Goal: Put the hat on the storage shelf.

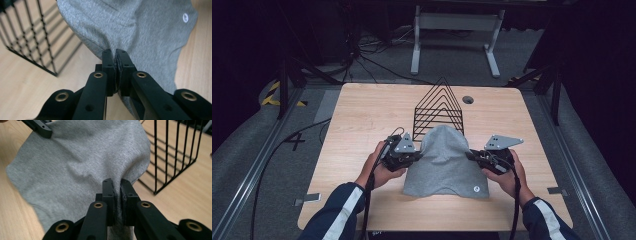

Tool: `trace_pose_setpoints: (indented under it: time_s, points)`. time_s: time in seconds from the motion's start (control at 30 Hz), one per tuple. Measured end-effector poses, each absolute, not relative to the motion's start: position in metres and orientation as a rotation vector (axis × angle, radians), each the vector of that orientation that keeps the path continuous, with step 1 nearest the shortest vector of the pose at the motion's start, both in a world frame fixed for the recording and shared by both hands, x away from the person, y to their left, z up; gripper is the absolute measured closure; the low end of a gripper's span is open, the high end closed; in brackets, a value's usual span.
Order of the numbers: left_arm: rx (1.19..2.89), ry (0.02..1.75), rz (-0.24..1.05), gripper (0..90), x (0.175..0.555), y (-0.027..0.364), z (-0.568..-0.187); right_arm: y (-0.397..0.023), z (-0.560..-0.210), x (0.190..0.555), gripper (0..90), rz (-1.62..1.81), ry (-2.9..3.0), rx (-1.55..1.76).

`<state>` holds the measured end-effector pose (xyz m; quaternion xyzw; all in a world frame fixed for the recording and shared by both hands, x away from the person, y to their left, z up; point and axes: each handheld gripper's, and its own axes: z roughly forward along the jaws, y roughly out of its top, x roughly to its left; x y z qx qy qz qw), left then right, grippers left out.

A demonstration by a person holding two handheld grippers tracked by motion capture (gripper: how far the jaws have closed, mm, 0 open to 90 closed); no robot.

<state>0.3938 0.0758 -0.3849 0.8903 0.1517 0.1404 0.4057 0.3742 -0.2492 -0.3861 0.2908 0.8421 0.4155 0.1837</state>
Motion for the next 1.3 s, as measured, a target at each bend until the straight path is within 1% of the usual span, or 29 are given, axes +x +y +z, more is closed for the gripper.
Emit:
trace_pose_setpoints:
  time_s: [0.07, 0.1, 0.13, 0.27, 0.3, 0.33, 0.47, 0.5, 0.53, 0.87, 0.93, 1.0, 1.13, 1.3]
  points:
    - [2.243, 0.381, 0.360, 86.6, 0.394, 0.076, -0.381, -0.249, -0.376, 0.374, 84.1, 1.196, 2.359, 0.798]
    - [2.234, 0.367, 0.398, 86.6, 0.394, 0.078, -0.367, -0.248, -0.370, 0.374, 84.2, 1.209, 2.345, 0.791]
    - [2.234, 0.367, 0.398, 86.6, 0.394, 0.078, -0.367, -0.248, -0.370, 0.374, 84.2, 1.209, 2.345, 0.791]
    - [2.218, 0.348, 0.450, 86.6, 0.395, 0.082, -0.338, -0.247, -0.345, 0.376, 84.2, 1.232, 2.307, 0.756]
    - [2.212, 0.346, 0.460, 86.6, 0.396, 0.082, -0.333, -0.247, -0.334, 0.377, 84.2, 1.238, 2.290, 0.736]
    - [2.204, 0.343, 0.473, 86.6, 0.398, 0.083, -0.327, -0.247, -0.334, 0.377, 84.2, 1.238, 2.290, 0.736]
    - [2.169, 0.330, 0.508, 86.7, 0.405, 0.082, -0.300, -0.246, -0.306, 0.382, 84.2, 1.263, 2.240, 0.705]
    - [2.165, 0.336, 0.514, 86.7, 0.407, 0.082, -0.294, -0.247, -0.293, 0.386, 84.1, 1.276, 2.215, 0.698]
    - [2.152, 0.332, 0.527, 86.7, 0.412, 0.081, -0.282, -0.247, -0.287, 0.388, 84.2, 1.276, 2.208, 0.697]
    - [2.091, 0.365, 0.597, 86.8, 0.447, 0.080, -0.224, -0.250, -0.222, 0.416, 84.2, 1.329, 2.088, 0.688]
    - [2.061, 0.378, 0.581, 86.8, 0.455, 0.080, -0.213, -0.251, -0.211, 0.422, 84.2, 1.333, 2.072, 0.689]
    - [2.058, 0.385, 0.602, 86.8, 0.462, 0.077, -0.203, -0.251, -0.200, 0.429, 84.2, 1.332, 2.054, 0.689]
    - [2.066, 0.401, 0.638, 86.9, 0.477, 0.072, -0.193, -0.249, -0.189, 0.445, 84.2, 1.314, 2.042, 0.698]
    - [2.075, 0.408, 0.660, 86.8, 0.494, 0.066, -0.190, -0.246, -0.188, 0.464, 84.2, 1.311, 2.030, 0.705]
